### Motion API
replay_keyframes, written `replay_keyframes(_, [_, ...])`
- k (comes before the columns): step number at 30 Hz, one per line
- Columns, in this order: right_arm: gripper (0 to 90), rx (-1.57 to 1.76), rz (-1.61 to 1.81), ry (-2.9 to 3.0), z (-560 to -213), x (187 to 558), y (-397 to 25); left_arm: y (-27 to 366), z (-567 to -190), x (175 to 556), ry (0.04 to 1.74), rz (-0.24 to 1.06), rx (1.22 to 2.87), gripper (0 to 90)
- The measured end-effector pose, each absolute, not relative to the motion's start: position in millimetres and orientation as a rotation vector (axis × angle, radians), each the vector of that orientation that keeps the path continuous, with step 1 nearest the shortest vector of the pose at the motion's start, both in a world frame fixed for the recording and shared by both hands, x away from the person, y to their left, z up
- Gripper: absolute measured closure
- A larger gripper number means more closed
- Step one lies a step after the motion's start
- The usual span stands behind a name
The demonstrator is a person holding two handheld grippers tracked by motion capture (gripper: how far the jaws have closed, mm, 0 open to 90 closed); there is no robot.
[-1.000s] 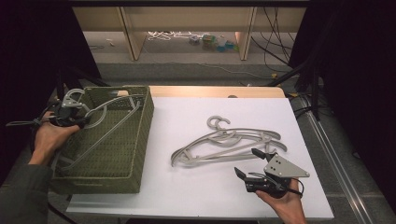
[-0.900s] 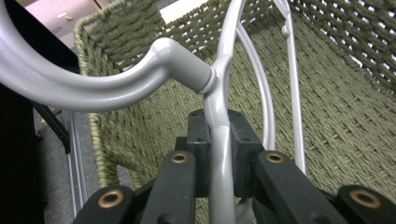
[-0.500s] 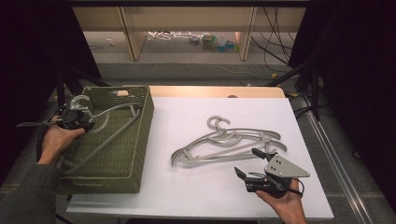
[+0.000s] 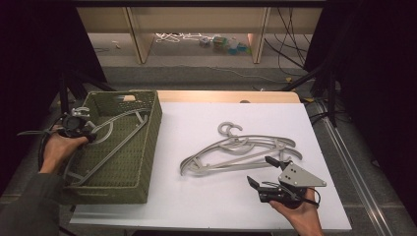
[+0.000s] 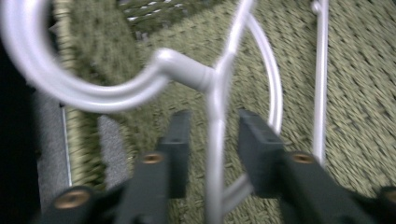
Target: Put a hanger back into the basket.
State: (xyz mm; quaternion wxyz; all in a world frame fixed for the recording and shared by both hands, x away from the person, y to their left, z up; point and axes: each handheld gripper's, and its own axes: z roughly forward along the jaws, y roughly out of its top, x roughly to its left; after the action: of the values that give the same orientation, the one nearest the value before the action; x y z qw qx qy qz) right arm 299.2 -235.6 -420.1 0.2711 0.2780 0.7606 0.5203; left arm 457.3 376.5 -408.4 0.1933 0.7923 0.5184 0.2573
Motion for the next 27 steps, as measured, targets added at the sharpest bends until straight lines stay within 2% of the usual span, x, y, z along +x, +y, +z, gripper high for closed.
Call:
replay_keyframes(3, [18.2,0.748,1.403,2.048,-420,299,-235,378,-403,453,1.476,0.734,2.179,57.3])
replay_keyframes(5, [18.2,0.751,1.403,2.049,-420,299,-235,377,-395,449,1.477,0.765,2.118,48.9])
replay_keyframes(11, [18.2,0.747,1.407,2.036,-421,300,-235,377,-369,433,1.482,0.783,1.927,34.8])
replay_keyframes(16, [18.1,0.747,1.406,2.035,-421,300,-234,368,-350,415,1.407,0.773,1.811,31.3])
replay_keyframes(19, [18.2,0.742,1.403,2.039,-421,300,-234,359,-342,404,1.352,0.718,1.700,30.4])
replay_keyframes(23, [18.2,0.755,1.407,2.041,-422,300,-234,340,-331,388,1.243,0.686,1.632,27.4])
replay_keyframes(27, [18.2,0.754,1.409,2.047,-421,300,-235,319,-323,374,1.168,0.688,1.637,25.2])
